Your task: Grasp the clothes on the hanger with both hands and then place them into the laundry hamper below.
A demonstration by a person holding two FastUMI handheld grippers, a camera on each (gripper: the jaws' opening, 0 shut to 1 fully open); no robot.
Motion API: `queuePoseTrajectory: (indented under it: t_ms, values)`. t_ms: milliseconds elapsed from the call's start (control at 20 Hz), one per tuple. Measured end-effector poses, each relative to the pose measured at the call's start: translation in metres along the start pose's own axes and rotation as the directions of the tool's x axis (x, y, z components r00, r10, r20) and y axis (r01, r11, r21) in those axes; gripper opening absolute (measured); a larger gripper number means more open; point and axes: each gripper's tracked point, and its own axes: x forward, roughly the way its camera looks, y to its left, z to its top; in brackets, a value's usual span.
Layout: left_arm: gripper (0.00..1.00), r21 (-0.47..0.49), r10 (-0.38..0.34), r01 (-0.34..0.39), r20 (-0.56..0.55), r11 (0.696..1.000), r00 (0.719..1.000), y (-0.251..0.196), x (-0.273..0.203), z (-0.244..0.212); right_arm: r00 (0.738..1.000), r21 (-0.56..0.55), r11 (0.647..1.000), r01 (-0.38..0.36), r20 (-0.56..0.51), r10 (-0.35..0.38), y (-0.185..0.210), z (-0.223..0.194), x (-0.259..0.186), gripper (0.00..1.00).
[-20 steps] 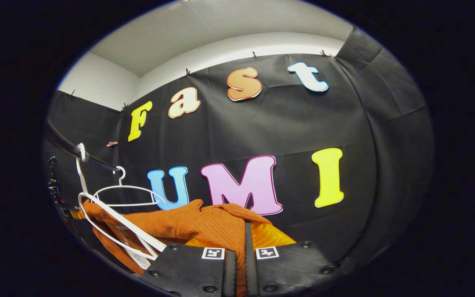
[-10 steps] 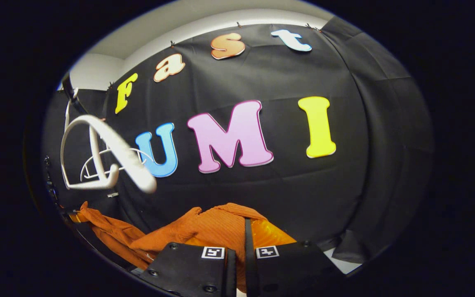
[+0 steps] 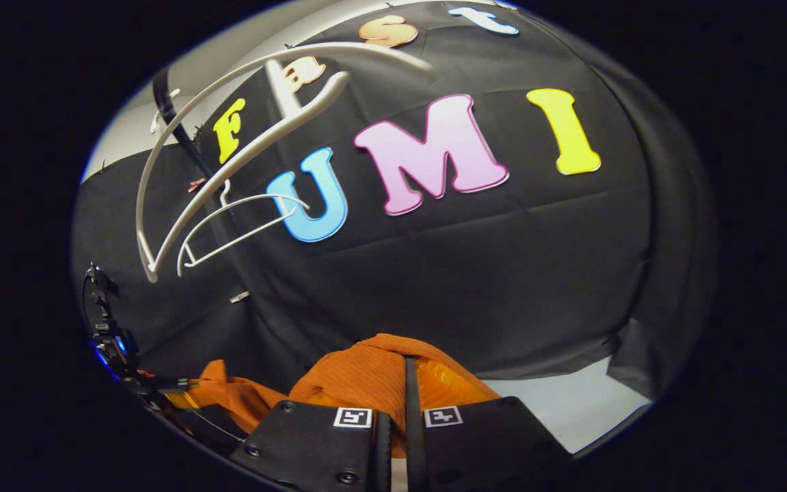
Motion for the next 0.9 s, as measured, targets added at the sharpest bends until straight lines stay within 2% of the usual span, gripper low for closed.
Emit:
queuePoseTrajectory:
  t_ms: [200,400,550,700,750,850,900]
  values:
    - [0.07,0.003,-0.055,0.055,0.007,0.998,0.998,-0.034,0.003,0.002,0.994,0.057,0.995,-0.086,-0.06,0.089,0.049,-0.031,-0.001,0.13]
    - [0.08,0.026,-0.051,0.051,0.013,0.998,0.999,-0.047,0.006,0.002,0.983,0.035,0.99,-0.134,-0.124,0.138,0.077,-0.063,-0.003,0.13]
    - [0.08,0.026,-0.037,0.037,-0.006,0.999,0.999,-0.045,0.011,-0.007,0.98,-0.004,0.992,-0.125,-0.158,0.123,0.075,-0.074,-0.001,0.13]
    - [0.09,-0.012,-0.065,0.064,-0.082,0.998,0.995,-0.049,0.021,-0.028,0.968,-0.083,0.991,-0.106,-0.237,0.084,0.062,-0.095,0.002,0.12]
    - [0.1,-0.018,-0.061,0.06,-0.12,0.998,0.991,-0.051,0.025,-0.04,0.962,-0.127,0.987,-0.093,-0.268,0.056,0.055,-0.102,0.0,0.23]
    - [0.14,-0.016,-0.025,0.022,-0.184,1.0,0.983,-0.042,0.028,-0.061,0.95,-0.21,0.975,-0.066,-0.312,-0.003,0.037,-0.112,-0.005,0.31]
    - [0.36,-0.013,0.001,-0.004,-0.2,1.0,0.98,-0.037,0.033,-0.072,0.945,-0.239,0.969,-0.056,-0.325,-0.026,0.03,-0.118,-0.006,0.37]
